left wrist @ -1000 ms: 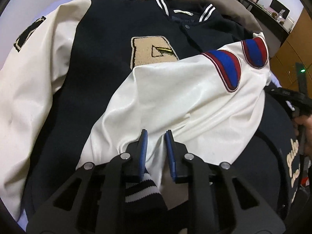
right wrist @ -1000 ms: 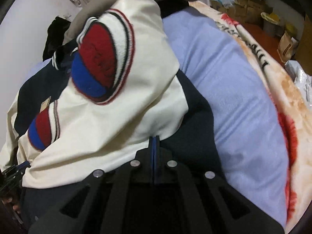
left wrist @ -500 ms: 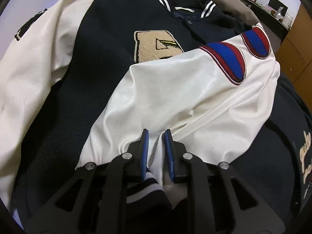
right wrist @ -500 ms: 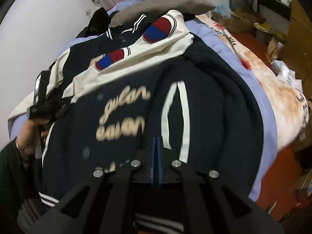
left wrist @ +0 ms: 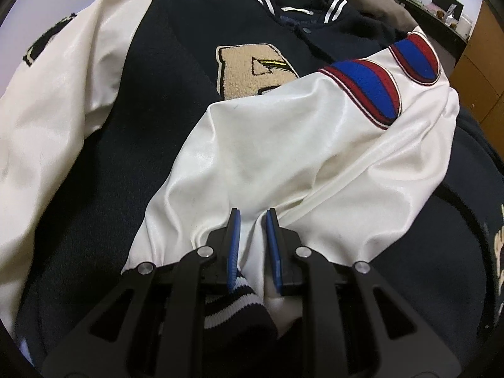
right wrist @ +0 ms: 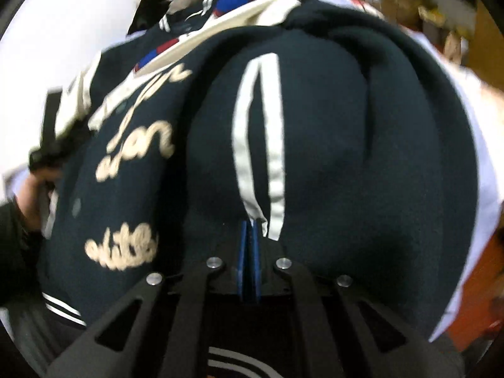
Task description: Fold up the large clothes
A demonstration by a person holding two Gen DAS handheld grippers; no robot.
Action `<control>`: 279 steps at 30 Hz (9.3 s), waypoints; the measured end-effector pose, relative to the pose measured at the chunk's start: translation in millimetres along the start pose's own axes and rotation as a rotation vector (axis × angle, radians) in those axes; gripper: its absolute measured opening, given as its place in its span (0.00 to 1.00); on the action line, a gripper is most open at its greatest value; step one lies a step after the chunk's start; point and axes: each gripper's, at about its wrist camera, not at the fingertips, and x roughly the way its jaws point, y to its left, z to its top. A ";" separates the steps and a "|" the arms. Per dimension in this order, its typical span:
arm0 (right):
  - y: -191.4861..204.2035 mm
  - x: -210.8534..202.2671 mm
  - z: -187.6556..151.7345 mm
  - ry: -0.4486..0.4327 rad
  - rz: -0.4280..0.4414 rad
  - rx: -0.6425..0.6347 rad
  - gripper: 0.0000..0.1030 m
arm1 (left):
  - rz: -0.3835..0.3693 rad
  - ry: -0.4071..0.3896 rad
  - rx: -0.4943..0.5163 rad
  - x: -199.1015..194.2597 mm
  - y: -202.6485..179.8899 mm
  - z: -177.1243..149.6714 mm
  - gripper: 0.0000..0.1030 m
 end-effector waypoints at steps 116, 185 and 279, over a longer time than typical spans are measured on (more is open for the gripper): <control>-33.8 -35.2 12.0 -0.105 0.344 0.226 0.41 | -0.240 0.026 0.457 -95.4 -258.6 92.7 0.60; 4.5 -117.0 -26.6 -0.051 -0.048 -0.128 0.28 | -0.251 -0.090 0.022 -25.0 -37.5 -2.7 0.56; 384.4 65.4 -147.1 -0.298 -0.284 -1.097 0.66 | -0.155 -0.063 0.399 39.1 53.2 173.4 0.76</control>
